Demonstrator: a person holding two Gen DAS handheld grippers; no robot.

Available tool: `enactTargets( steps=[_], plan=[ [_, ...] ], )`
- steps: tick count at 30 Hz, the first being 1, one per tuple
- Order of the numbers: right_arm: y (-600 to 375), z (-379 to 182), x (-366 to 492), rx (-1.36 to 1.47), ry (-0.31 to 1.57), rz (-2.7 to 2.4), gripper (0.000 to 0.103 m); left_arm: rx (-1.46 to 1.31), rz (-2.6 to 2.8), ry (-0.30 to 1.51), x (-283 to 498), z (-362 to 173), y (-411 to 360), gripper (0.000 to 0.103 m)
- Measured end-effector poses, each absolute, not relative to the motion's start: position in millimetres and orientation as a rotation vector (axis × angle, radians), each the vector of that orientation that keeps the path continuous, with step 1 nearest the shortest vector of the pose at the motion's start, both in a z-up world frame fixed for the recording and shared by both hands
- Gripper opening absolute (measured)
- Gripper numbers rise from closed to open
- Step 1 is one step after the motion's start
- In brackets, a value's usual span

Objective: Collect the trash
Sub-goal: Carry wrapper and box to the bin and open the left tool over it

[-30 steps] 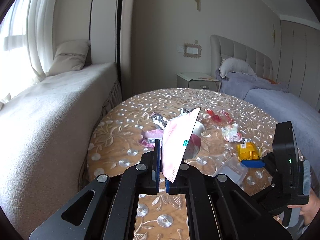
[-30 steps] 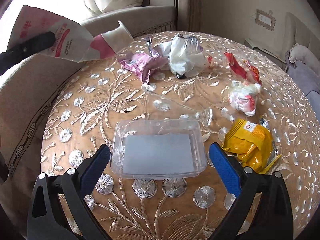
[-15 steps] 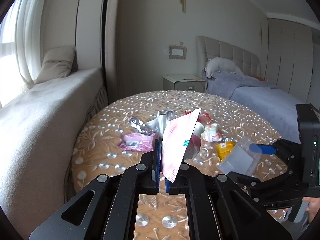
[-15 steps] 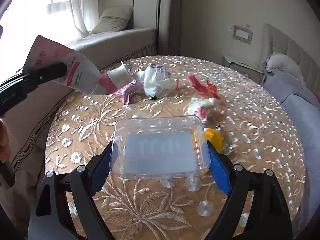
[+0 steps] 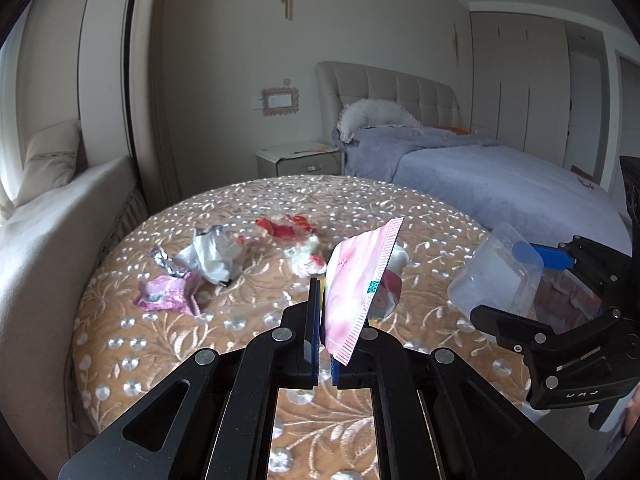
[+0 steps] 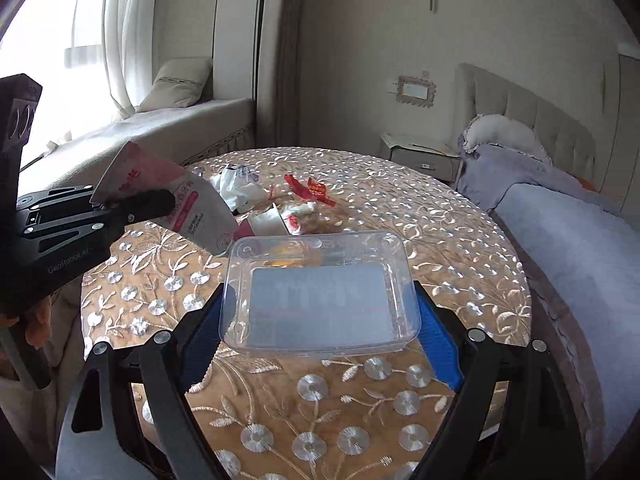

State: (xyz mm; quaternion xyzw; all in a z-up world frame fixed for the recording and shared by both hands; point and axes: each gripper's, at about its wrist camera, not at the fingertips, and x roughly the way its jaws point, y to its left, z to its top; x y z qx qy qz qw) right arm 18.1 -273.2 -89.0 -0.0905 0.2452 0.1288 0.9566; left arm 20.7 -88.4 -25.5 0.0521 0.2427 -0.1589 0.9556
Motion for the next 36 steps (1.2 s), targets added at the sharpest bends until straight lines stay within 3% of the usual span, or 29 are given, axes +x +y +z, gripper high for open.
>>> enactTargets(
  steps=[36],
  plan=[
    [-490.6, -149.1, -53.0, 0.040, 0.560, -0.173, 0.086, 0.398, -0.812, 0.641, -16.6, -106.3, -355.6, 0.003]
  ],
)
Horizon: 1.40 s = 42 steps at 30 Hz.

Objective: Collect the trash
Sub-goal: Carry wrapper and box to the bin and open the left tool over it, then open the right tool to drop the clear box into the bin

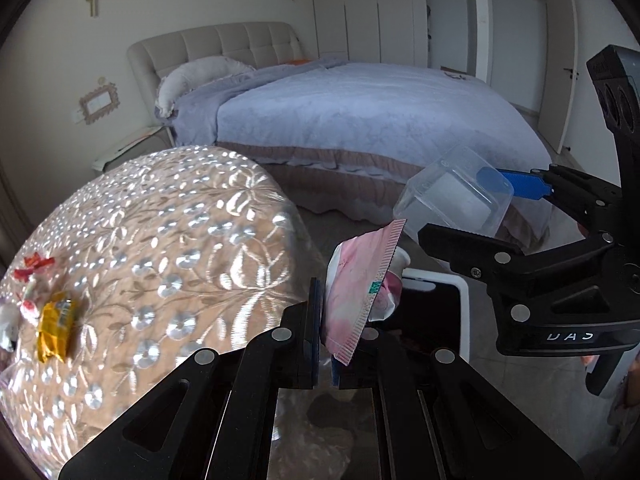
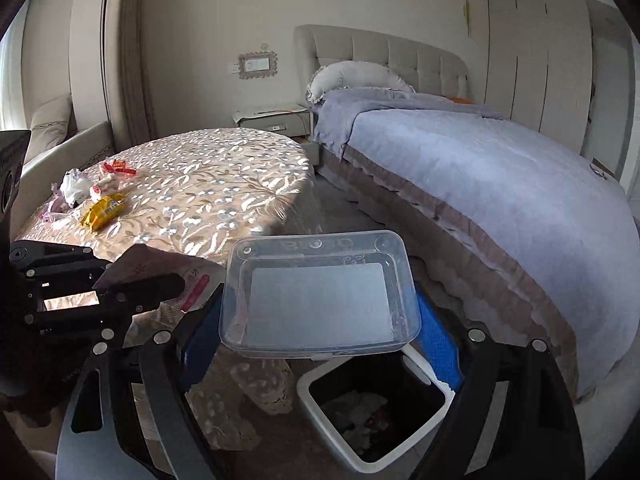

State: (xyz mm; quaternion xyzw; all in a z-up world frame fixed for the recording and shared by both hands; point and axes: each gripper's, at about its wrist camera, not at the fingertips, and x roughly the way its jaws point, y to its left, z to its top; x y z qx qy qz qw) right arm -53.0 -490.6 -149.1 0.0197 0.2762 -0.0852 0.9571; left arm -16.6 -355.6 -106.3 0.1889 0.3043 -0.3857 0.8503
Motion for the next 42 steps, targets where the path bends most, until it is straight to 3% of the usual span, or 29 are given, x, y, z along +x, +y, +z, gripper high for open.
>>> enactTargets(
  steps=[18, 26, 27, 28, 29, 30, 35, 42],
  plan=[
    [-580.1, -206.4, -57.1, 0.121, 0.659, -0.349, 0.086, 0.561, -1.007, 0.740, -15.4, -188.4, -480.1, 0.005],
    [-600.5, -240.5, -46.6, 0.148, 0.692, -0.366, 0.086, 0.559, -1.067, 0.778, -6.0, -221.0, -500.3, 0.006],
    [-602.6, -245.0, -43.7, 0.157, 0.700, -0.369, 0.086, 0.552, -1.073, 0.780, -4.1, -224.1, -501.2, 0.015],
    [-604.4, -249.2, -41.8, 0.163, 0.707, -0.371, 0.086, 0.539, -1.080, 0.787, -1.7, -227.4, -502.5, 0.061],
    [-605.8, -253.1, -39.5, 0.168, 0.719, -0.370, 0.086, 0.542, -1.076, 0.803, 0.2, -232.9, -505.6, 0.094],
    [-607.0, -256.3, -39.3, 0.168, 0.726, -0.372, 0.086, 0.549, -1.067, 0.804, 1.6, -237.6, -509.8, 0.098],
    [-606.2, -264.9, -33.2, 0.161, 0.748, -0.371, 0.086, 0.601, -1.046, 0.799, 2.9, -252.1, -518.6, 0.098],
    [-601.9, -273.5, -21.1, 0.158, 0.760, -0.337, 0.086, 0.667, -0.984, 0.706, -4.4, -232.5, -493.5, 0.098]
  ],
)
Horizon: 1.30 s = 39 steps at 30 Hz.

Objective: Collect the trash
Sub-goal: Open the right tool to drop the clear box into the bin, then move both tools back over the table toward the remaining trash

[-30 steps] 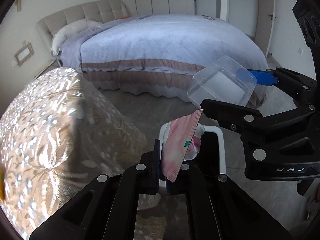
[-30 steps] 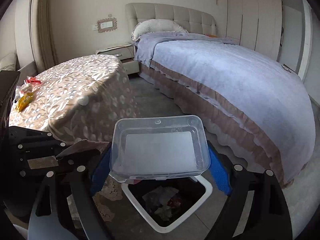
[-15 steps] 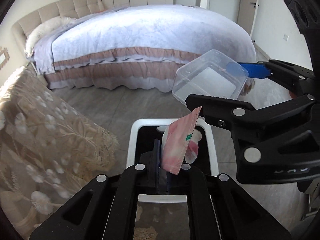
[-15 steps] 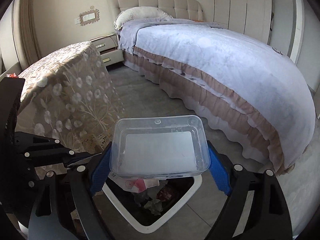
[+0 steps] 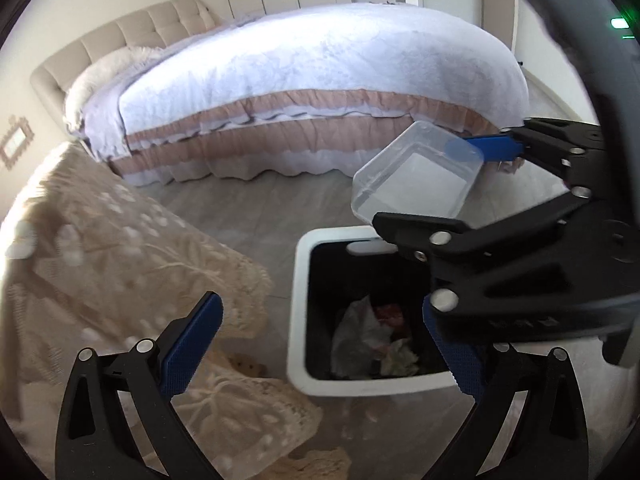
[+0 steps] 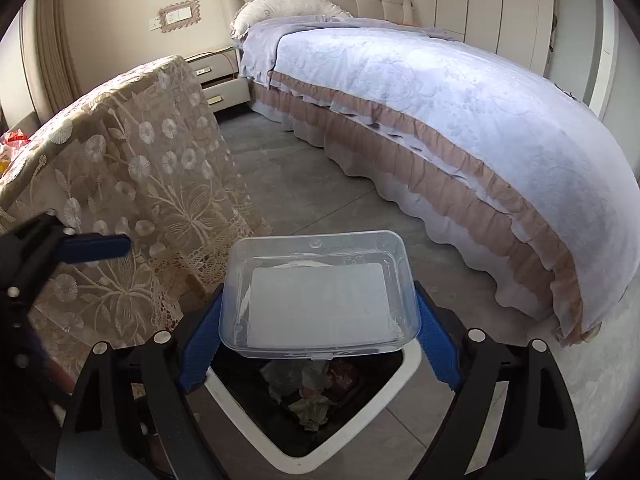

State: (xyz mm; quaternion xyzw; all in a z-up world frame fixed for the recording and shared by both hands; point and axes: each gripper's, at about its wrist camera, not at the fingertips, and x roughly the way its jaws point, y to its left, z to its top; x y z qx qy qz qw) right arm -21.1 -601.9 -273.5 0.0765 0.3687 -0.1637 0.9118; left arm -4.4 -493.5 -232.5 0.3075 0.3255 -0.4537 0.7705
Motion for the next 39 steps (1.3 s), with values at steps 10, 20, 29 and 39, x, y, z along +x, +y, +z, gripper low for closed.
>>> enactTargets(
  steps=[10, 20, 29, 39],
  plan=[
    [-592.1, -296.4, -0.8, 0.156, 0.828, -0.292, 0.100, 0.714, -0.946, 0.698, -18.6, -219.0, -464.7, 0.098],
    [-575.4, -255.9, -15.6, 0.063, 0.722, -0.365, 0.100, 0.647, -0.987, 0.632, -38.4, -178.1, -444.4, 0.098],
    [-532.9, -169.2, -26.7, 0.008, 0.492, -0.276, 0.100, 0.560, -0.910, 0.500, -53.6, -119.8, -385.7, 0.098],
    [-441.5, -128.0, -4.9, -0.083, 0.403, -0.053, 0.100, 0.436, -0.581, 0.460, -21.2, -85.8, -263.1, 0.098]
  ],
)
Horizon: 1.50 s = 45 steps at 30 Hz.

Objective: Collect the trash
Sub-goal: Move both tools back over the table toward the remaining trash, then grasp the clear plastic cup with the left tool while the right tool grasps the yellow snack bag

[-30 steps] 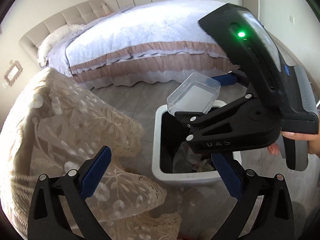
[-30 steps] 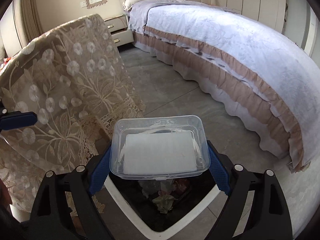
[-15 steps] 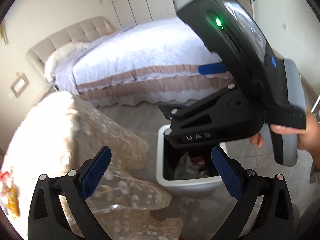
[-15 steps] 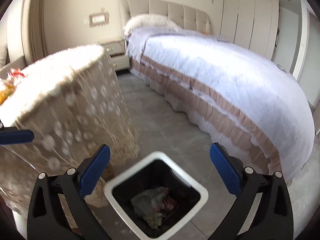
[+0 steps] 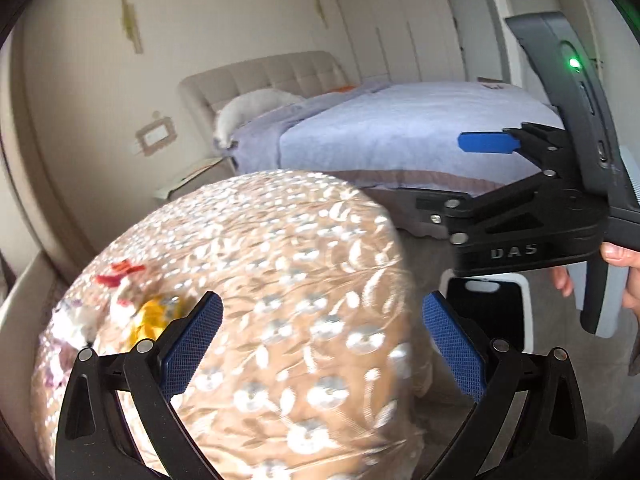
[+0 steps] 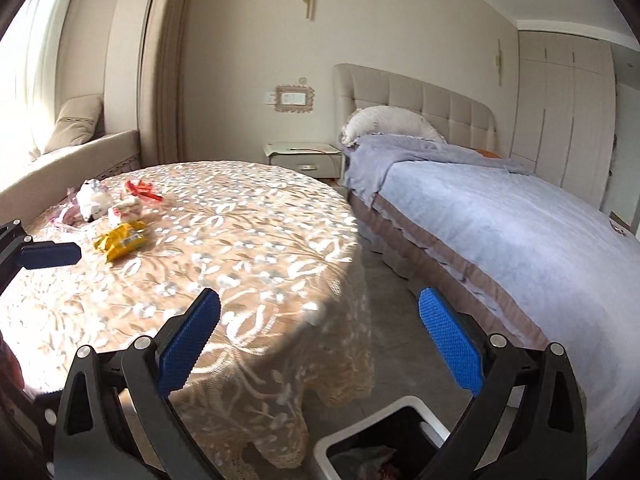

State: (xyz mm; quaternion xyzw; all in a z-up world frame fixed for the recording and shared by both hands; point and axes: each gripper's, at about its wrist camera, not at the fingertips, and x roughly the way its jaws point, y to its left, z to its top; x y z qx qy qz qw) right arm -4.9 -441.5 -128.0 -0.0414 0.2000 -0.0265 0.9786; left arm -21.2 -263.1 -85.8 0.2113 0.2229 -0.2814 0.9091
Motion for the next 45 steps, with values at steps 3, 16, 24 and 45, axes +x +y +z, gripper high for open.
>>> enactTargets(
  steps=[3, 16, 24, 45],
  plan=[
    [-412.5, -122.4, 3.2, -0.091, 0.400, 0.011, 0.099, 0.385, -0.483, 0.460, -9.1, -78.7, -218.4, 0.098],
    [-303.1, -114.3, 46.3, -0.227, 0.438, 0.150, 0.100, 0.177, -0.369, 0.622, 64.8, -81.4, -37.0, 0.098],
    [-257.3, -115.2, 76.1, -0.286, 0.453, 0.207, 0.099, 0.060, -0.529, 0.741, 109.2, -100.2, -13.5, 0.098],
    [-235.2, -131.2, 149.0, -0.346, 0.557, 0.225, 0.099, 0.034, -0.718, 0.922, 176.5, -117.3, -45.5, 0.057]
  ],
)
